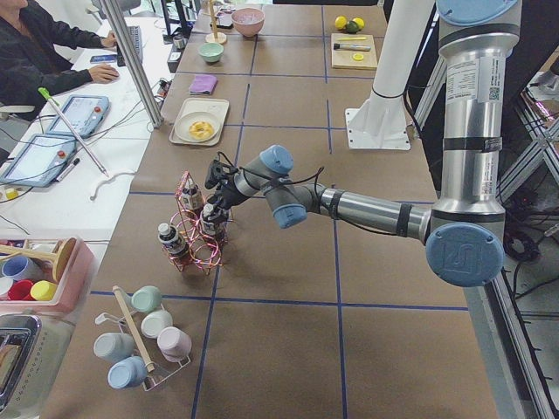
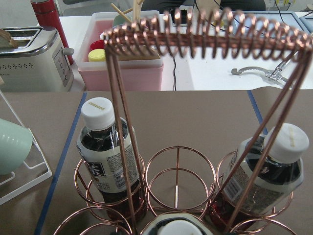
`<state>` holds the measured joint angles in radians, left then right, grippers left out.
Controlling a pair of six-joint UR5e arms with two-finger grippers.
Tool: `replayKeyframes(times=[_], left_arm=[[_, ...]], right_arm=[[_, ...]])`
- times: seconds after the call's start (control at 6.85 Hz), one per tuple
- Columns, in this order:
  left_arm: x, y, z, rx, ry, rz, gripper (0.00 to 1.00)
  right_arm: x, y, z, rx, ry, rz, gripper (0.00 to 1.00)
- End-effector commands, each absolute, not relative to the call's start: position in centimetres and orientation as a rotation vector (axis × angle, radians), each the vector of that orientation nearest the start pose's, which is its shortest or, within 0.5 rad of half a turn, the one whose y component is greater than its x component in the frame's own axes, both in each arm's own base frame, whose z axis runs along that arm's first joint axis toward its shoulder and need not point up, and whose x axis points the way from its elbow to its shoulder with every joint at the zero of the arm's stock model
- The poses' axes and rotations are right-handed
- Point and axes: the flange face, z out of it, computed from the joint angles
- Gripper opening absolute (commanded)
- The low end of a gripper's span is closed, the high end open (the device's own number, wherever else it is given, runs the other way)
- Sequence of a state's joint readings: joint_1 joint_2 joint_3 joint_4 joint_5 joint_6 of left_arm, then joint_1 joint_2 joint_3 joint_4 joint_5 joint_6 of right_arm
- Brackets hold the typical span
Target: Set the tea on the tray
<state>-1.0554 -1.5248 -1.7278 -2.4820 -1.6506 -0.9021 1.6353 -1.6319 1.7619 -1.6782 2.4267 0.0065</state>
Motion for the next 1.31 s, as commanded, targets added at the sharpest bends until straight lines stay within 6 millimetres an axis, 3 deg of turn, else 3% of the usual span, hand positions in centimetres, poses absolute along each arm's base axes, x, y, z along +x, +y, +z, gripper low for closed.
replayKeyframes(times=[0.0,0.44,0.58,1.17], left_arm=[[14.2,-50.4,51.0,0.731,0.726,-0.312,0.58],[14.1,-50.3,50.3,0.737,0.736,-0.308,0.08],[14.4,-49.9,49.5,0.719,0.776,-0.281,0.00],[13.9,-49.5,48.6,0.713,0.805,-0.261,0.00]], right_arm=[[8.8,-45.9,59.8,0.047,-0.855,0.057,1.00],[8.8,-46.0,59.7,0.049,-0.855,0.056,1.00],[8.8,-45.9,59.8,0.047,-0.855,0.057,1.00],[8.8,-45.9,59.6,0.050,-0.856,0.059,1.00]])
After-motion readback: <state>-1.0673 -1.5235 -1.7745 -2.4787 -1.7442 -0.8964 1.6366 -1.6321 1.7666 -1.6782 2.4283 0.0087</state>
